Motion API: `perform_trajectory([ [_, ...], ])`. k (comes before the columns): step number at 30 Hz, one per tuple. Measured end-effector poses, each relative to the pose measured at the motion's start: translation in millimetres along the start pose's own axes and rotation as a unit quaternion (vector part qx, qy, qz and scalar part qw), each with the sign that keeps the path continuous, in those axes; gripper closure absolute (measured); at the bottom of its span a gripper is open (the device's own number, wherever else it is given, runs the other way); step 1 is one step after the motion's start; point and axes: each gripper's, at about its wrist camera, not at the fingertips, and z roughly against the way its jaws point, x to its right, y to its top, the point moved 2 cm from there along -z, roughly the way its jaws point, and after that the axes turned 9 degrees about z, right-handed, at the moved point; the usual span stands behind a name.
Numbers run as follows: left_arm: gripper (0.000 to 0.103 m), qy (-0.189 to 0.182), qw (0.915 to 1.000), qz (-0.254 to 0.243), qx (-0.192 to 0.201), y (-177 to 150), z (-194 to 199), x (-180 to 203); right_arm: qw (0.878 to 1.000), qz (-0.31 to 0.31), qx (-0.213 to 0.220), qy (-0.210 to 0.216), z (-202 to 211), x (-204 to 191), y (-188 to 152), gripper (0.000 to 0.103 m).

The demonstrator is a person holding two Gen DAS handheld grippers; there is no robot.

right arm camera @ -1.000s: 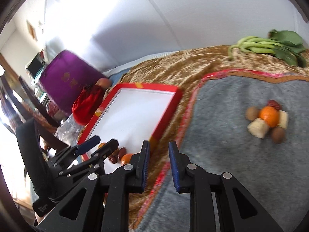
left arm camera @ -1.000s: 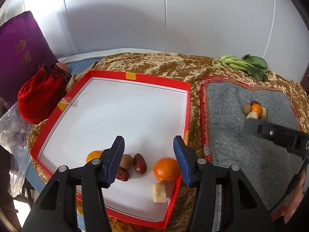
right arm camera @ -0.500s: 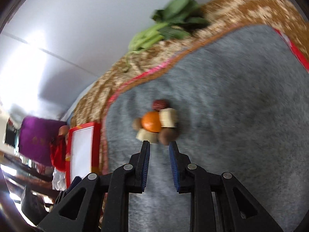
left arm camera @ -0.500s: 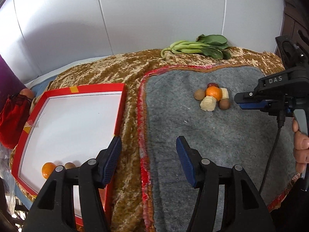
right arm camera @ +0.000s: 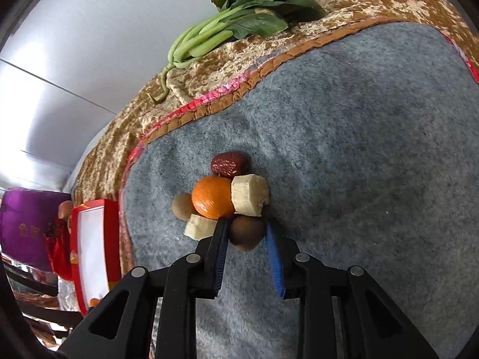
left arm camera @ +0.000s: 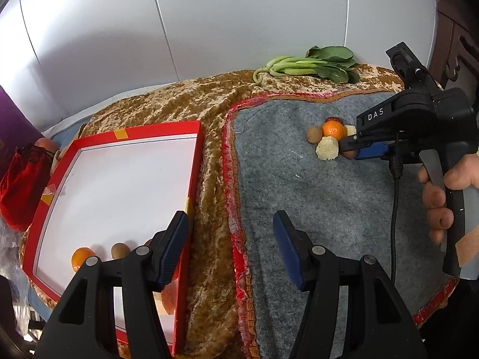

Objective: Organize fruits
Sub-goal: 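Move both tools back over the remaining fruit pile on the mat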

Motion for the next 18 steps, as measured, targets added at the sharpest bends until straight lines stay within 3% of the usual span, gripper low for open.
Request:
perform_trajectory([
  [4, 0.045, -0.037, 0.9993, 0.007, -0.007, 8.2, -2.6, 8.6, 1.000, -0.011, -0.002, 0.006, 8.2, 4.3, -1.7, 0.078],
  [7, 0.045, -0.073, 0.9971, 0.011, -0.014, 22.9, -8.6, 24.3, 0.998, -0.042, -0.003, 0.037, 24.3, 19.1, -3.3, 0.078],
  [12, 0.045, -0.117, 0.9925, -0.008, -0.032, 39.2, -25.7, 65.8, 0.995, -0.074, 0.030, 0.067, 63.2, 44.3, -0.1, 0.078],
  [18, 0.045, -0.124, 0.9905, 0.000, -0.060, 50.3, -58.3, 94.1, 0.991, -0.092, 0.055, 0.085, 88.4, 59.5, 3.9, 0.078],
])
